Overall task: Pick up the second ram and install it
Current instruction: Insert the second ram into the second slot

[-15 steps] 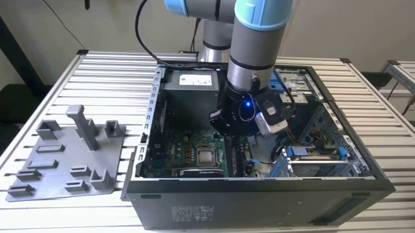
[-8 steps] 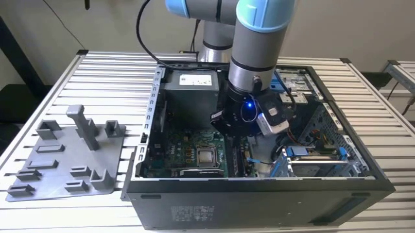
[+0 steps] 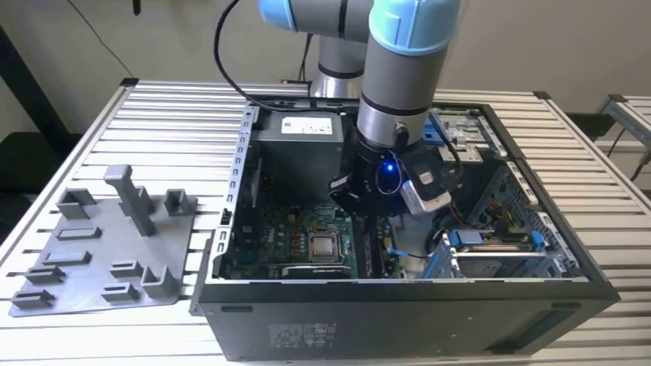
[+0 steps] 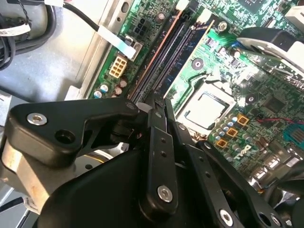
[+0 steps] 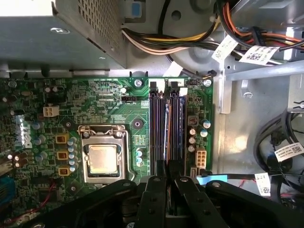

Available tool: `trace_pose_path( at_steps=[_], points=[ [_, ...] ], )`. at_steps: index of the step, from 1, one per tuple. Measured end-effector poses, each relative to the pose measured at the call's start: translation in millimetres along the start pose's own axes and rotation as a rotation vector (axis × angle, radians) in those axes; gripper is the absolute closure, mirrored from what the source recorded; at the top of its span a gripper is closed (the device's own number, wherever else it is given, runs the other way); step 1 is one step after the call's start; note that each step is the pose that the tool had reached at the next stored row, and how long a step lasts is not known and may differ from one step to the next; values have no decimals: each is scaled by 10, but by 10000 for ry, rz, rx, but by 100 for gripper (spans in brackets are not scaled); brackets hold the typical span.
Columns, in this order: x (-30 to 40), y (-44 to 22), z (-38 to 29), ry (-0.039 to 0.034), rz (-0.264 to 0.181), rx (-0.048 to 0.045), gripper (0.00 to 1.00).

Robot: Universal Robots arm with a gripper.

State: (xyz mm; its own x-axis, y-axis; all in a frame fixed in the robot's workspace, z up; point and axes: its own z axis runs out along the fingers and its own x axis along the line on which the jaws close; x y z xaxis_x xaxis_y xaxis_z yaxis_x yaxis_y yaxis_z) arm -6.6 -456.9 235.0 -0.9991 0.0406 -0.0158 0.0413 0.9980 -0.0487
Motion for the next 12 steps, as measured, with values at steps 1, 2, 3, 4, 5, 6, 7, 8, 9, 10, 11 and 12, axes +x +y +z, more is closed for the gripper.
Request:
trace_pose_path(
  at_steps=[1, 2, 3, 4, 5, 6, 7, 8, 9, 10, 11, 12],
  points=[
    [0, 1, 4, 1, 43, -2, 86],
    [0, 1, 5, 2, 71, -1, 86],
    [0, 1, 5, 3, 77, 0, 86],
    [0, 2, 9, 3, 81, 0, 86],
    [2, 3, 18, 3, 94, -4, 86],
    [4, 5, 25, 4, 110, -1, 86],
    [3, 9, 36, 5, 123, 0, 86],
    [5, 17, 54, 5, 133, -1, 86],
    [9, 25, 66, 6, 135, 0, 86],
    [9, 32, 72, 6, 134, 2, 86],
    [12, 39, 80, 6, 133, 2, 86],
    [16, 47, 83, 6, 133, 1, 86]
  ],
)
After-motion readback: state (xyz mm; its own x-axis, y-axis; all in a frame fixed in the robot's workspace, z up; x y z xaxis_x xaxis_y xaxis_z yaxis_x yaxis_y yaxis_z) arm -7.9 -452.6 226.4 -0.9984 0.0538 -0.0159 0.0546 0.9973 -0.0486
